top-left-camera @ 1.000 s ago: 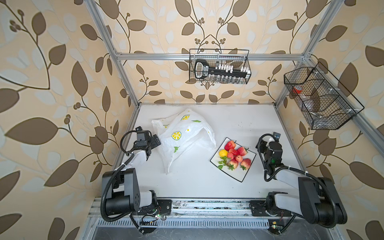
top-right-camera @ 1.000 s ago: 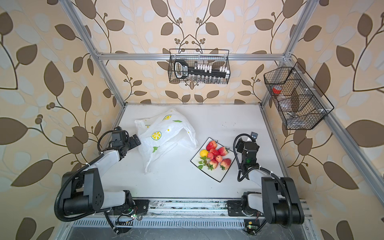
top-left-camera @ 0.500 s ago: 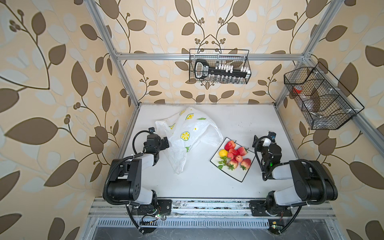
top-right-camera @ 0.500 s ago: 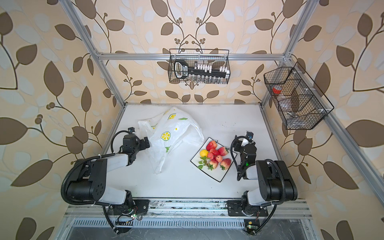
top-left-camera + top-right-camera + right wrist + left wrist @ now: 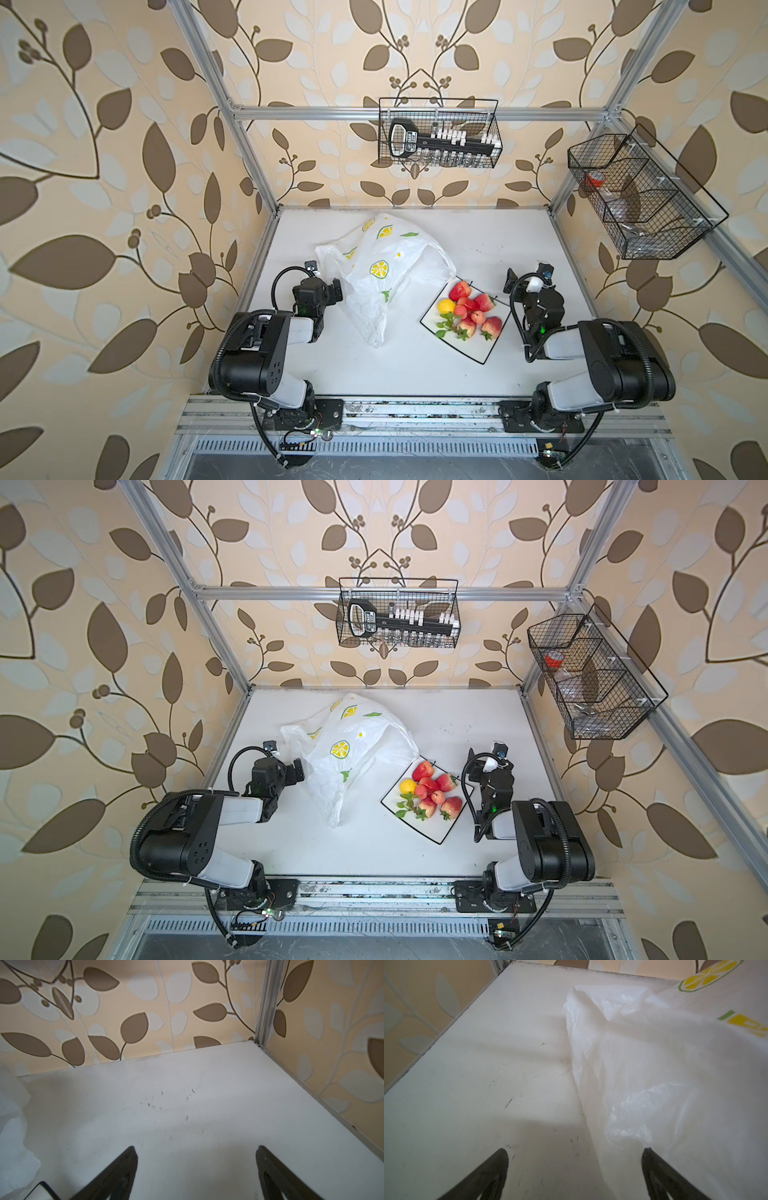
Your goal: Take the fake fruits out of the plastic bag
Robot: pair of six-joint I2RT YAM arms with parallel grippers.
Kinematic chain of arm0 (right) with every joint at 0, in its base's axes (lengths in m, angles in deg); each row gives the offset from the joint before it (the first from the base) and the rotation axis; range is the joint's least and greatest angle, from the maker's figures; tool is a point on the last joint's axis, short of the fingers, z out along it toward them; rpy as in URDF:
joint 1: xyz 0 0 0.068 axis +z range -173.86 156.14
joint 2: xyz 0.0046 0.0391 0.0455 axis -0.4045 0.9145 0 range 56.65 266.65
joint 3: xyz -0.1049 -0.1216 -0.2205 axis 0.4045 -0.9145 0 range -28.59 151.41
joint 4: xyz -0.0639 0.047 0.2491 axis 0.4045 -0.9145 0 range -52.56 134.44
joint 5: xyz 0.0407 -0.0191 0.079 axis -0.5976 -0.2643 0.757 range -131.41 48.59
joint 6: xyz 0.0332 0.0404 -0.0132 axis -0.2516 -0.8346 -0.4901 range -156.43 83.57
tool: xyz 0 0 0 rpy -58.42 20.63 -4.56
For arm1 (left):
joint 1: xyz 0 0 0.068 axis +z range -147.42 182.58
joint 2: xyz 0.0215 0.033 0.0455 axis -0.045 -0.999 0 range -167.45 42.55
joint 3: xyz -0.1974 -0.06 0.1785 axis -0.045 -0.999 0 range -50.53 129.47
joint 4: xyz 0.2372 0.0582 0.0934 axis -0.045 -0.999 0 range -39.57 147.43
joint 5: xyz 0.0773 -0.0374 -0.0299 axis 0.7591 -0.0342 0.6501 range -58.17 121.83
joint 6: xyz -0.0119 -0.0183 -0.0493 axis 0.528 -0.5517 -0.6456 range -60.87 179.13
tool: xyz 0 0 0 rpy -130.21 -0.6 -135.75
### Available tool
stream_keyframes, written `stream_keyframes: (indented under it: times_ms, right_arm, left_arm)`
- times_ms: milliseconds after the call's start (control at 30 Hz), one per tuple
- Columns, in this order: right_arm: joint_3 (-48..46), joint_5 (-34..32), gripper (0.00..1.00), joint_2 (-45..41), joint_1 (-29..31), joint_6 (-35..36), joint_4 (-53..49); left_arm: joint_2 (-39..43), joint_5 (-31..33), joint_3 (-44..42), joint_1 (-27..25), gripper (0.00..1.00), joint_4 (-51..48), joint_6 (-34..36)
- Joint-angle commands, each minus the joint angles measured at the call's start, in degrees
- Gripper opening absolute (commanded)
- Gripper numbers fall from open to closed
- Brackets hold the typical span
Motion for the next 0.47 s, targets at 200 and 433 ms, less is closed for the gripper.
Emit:
stream_keyframes:
  times_ms: [200,433]
  right_arm:
    - [0.06,-0.69,0.95,0.55,0.33,0.46,0.19]
    - [0.44,-2.24,0.99,0.41,1.56,1.55,-0.62]
  left_arm:
    - [-1.39,3.19,2.82,-1.30,0.99,1.32,1.71]
    - [0.48,3.34,0.73,-1.62,0.99,3.33,2.03]
